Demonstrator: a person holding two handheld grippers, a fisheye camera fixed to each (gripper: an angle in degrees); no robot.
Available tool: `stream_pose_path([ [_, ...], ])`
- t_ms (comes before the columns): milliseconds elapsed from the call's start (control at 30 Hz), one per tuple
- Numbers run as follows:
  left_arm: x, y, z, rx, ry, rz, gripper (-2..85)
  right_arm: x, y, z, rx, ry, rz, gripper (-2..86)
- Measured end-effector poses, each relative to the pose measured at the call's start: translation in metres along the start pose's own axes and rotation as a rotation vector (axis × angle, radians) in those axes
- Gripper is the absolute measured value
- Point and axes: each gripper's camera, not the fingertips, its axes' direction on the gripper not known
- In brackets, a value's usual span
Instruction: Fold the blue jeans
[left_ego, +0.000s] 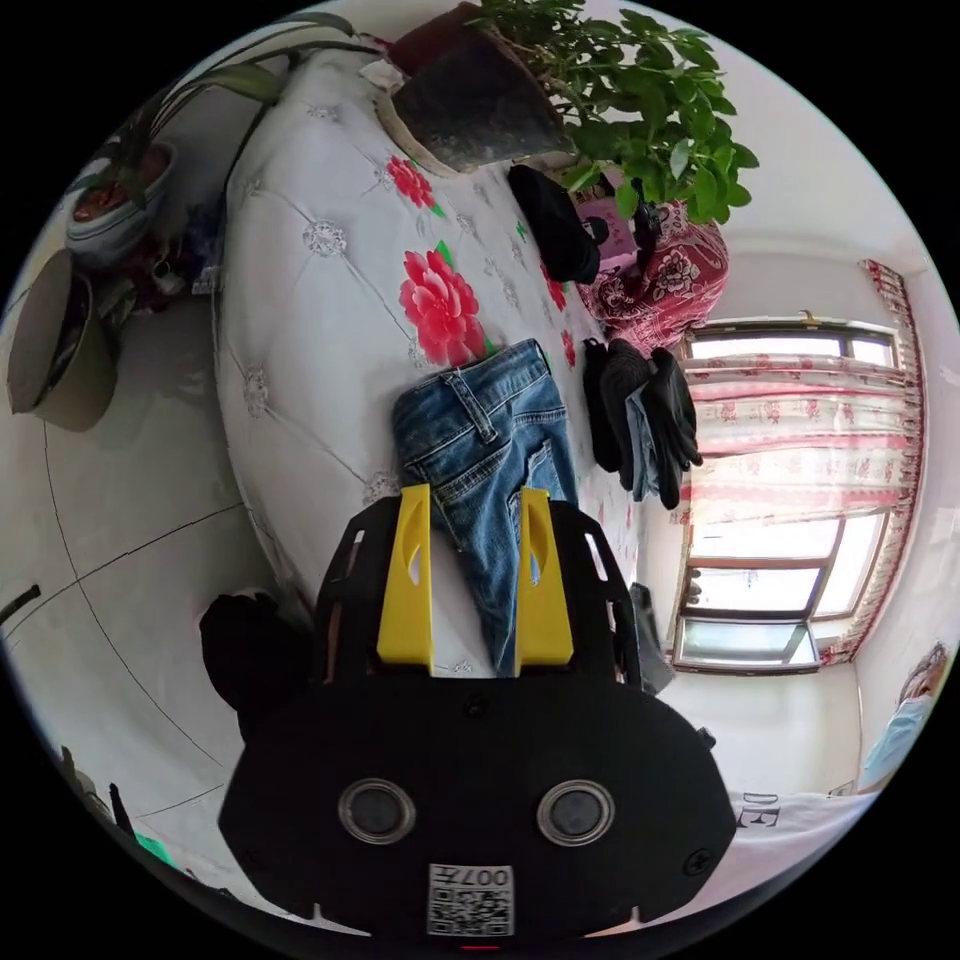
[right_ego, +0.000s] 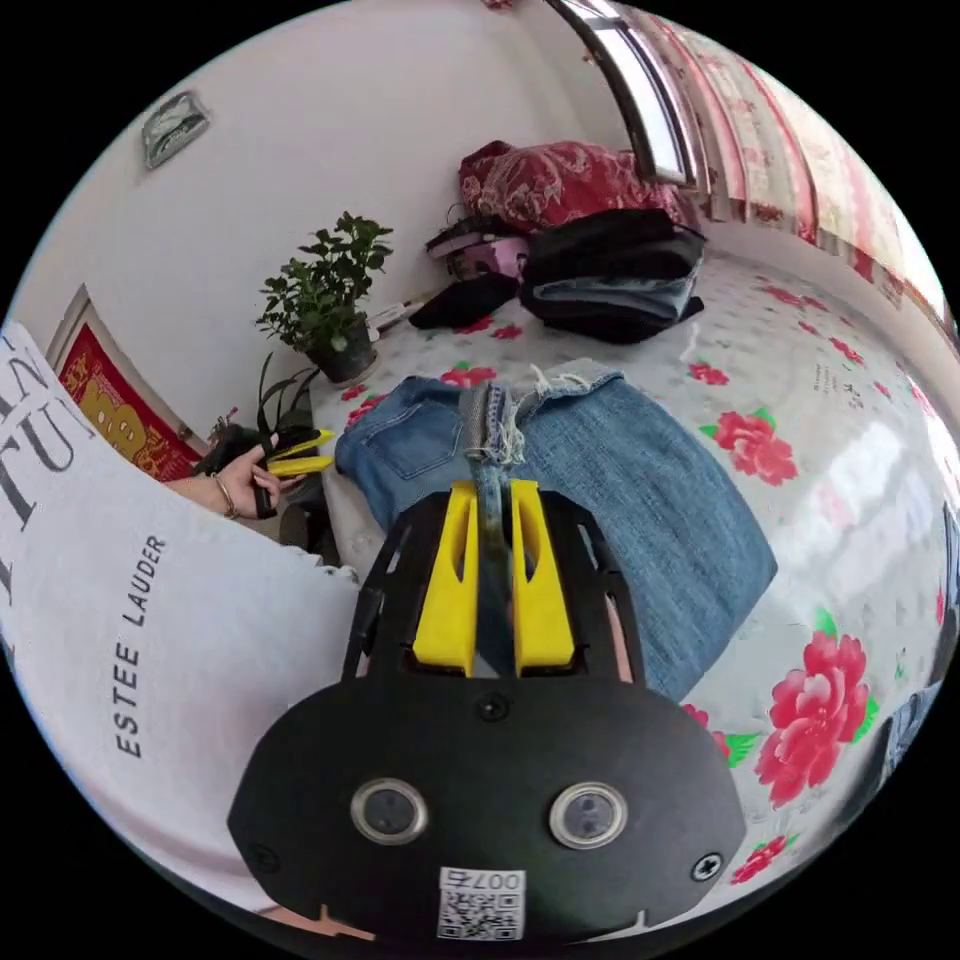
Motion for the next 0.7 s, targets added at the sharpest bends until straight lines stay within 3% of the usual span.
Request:
stream_pose_path([
  [133,-0.015,-0.018,0.006,-0.022,0.038,-0.008,13.4,-0.021,-0.012,0.05,-0.16,-0.047,-0.015,2.3],
  [467,-0.035,-0.015,-0.013,-0.043,0.171,-0.001,13.7,-0.008,-0.002,0.019,0.008,0.044,0.186,1.5],
  [700,-0.061,0.001,-0.021,-0.029,0.239,-0.152,15.6,-0.011,0.001,0.027,0.03,0.013,0.25,0.2],
])
